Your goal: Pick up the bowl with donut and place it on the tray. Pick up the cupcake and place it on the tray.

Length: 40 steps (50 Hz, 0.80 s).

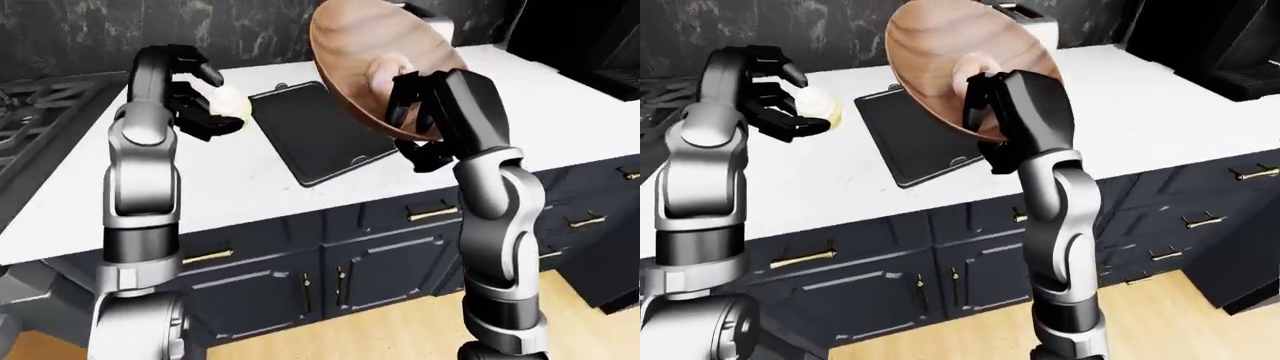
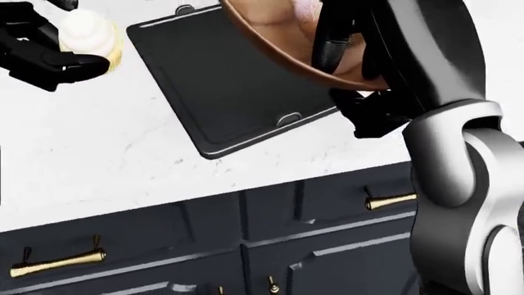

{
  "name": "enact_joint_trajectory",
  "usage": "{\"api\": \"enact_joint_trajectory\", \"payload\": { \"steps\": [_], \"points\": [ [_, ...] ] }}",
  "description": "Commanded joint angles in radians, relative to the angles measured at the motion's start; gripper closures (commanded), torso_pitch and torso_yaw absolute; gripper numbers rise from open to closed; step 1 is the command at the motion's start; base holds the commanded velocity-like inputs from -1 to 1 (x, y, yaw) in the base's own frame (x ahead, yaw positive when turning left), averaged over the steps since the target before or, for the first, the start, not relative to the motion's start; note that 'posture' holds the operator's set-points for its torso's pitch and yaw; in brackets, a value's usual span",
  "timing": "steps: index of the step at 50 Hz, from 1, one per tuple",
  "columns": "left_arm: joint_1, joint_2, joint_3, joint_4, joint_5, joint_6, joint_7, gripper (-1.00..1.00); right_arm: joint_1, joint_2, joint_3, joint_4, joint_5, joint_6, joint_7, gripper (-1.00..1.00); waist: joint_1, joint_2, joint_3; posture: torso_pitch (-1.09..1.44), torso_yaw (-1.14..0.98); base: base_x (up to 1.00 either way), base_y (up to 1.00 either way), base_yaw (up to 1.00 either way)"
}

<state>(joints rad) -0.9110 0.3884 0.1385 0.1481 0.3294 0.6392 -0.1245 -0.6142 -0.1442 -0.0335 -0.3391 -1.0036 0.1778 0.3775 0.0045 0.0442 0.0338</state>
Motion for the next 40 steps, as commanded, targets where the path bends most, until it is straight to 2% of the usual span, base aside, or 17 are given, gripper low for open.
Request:
{"api": "enact_joint_trajectory", "payload": {
  "steps": [1,3,4,8,11,16,22,23,25,30,37,39,40],
  "points": [
    [-0.037,0.022,0.025,-0.03,0.015,-0.028,0.022,1.0,-0.036,0.001,0.008,-0.053,0.012,-0.03,-0.028,1.0,0.006,0.002,-0.025,0.0,0.0,0.0,0.0,0.93],
    [-0.039,0.022,0.024,-0.037,0.017,-0.02,0.019,1.0,-0.038,0.0,0.007,-0.053,0.008,-0.028,-0.032,1.0,-0.009,0.041,-0.028,0.0,0.0,0.0,0.0,0.67],
    [-0.04,0.022,0.024,-0.037,0.018,-0.019,0.019,1.0,-0.041,-0.001,0.006,-0.057,0.006,-0.023,-0.028,1.0,-0.022,0.012,-0.016,0.0,0.0,0.0,0.0,0.0],
    [-0.043,0.021,0.023,-0.041,0.02,-0.015,0.016,1.0,-0.045,-0.002,0.003,-0.077,0.01,-0.011,-0.018,1.0,-0.015,-0.013,-0.007,0.0,0.0,0.0,0.0,0.0],
    [-0.042,0.021,0.025,-0.035,0.019,-0.022,0.019,1.0,-0.041,-0.004,0.005,-0.079,0.012,-0.014,-0.02,1.0,-0.014,-0.059,-0.001,0.0,0.0,0.0,0.0,0.0],
    [-0.041,0.021,0.025,-0.027,0.016,-0.029,0.021,1.0,-0.035,-0.003,0.009,-0.074,0.011,-0.021,-0.018,1.0,-0.004,-0.045,-0.019,0.0,0.0,0.0,0.0,0.0],
    [-0.042,0.022,0.025,-0.022,0.015,-0.033,0.022,1.0,-0.029,-0.002,0.01,-0.07,0.01,-0.027,-0.017,1.0,-0.008,-0.034,-0.024,0.0,0.0,0.01,0.0,0.0],
    [-0.044,0.023,0.026,-0.023,0.015,-0.031,0.021,1.0,-0.029,-0.002,0.01,-0.07,0.009,-0.028,-0.016,1.0,-0.006,-0.027,-0.044,0.0,0.0,0.05,0.0,0.0],
    [-0.043,0.024,0.026,-0.026,0.016,-0.028,0.02,1.0,-0.031,-0.002,0.009,-0.07,0.007,-0.027,-0.013,1.0,-0.002,-0.026,-0.027,0.0,0.0,0.08,0.0,0.0],
    [-0.041,0.025,0.027,-0.035,0.016,-0.023,0.019,1.0,-0.027,0.0,0.009,-0.071,0.008,-0.028,-0.013,1.0,0.0,-0.029,-0.024,0.0,0.0,0.09,0.01,0.0],
    [-0.043,0.028,0.029,-0.033,0.014,-0.023,0.018,1.0,-0.028,0.002,0.011,-0.064,0.009,-0.032,-0.019,1.0,-0.007,-0.017,-0.016,0.0,0.0,0.08,0.01,0.0],
    [-0.044,0.03,0.03,-0.035,0.014,-0.02,0.017,1.0,-0.028,0.002,0.011,-0.067,0.008,-0.031,-0.017,1.0,-0.007,-0.002,-0.015,0.0,0.0,0.09,0.04,0.0],
    [-0.042,0.031,0.031,-0.04,0.013,-0.017,0.017,1.0,-0.024,0.003,0.013,-0.071,0.007,-0.033,-0.016,1.0,-0.008,0.013,-0.01,0.0,0.0,0.02,0.05,0.0]
  ]
}}
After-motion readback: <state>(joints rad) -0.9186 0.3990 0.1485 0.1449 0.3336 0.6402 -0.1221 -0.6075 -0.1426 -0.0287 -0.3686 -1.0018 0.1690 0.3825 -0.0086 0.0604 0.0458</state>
